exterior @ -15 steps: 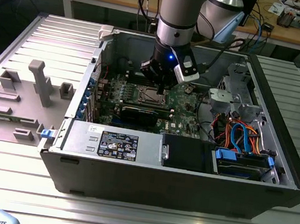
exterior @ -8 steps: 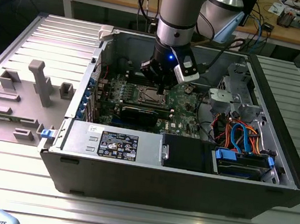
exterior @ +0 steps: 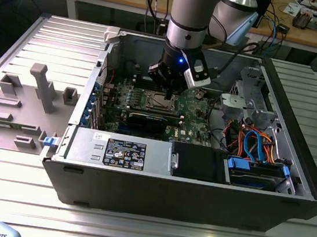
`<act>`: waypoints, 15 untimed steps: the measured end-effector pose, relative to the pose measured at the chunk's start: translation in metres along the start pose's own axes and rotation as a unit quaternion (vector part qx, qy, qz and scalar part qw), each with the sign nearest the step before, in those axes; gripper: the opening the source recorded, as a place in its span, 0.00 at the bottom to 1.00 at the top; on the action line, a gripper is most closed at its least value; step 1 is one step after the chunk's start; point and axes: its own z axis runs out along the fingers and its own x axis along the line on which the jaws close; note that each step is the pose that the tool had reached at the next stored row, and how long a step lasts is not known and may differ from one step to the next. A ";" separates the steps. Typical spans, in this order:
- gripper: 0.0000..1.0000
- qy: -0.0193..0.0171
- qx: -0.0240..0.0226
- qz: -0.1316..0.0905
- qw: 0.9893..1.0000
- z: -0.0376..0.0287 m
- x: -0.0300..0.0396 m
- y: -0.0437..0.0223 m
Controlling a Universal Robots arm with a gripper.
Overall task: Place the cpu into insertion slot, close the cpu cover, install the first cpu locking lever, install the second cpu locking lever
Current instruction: 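Install the second cpu locking lever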
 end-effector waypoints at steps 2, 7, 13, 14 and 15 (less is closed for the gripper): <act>0.11 0.001 0.000 0.000 1.000 -0.0001 0.0000 -0.0025; 0.11 0.001 -0.001 0.000 1.000 -0.0006 0.0004 -0.0124; 0.11 0.002 -0.007 0.000 1.000 -0.0006 0.0005 -0.0154; 0.11 0.002 -0.011 0.000 1.000 -0.0005 0.0005 -0.0154; 0.11 0.002 -0.012 0.000 1.000 -0.0004 0.0005 -0.0154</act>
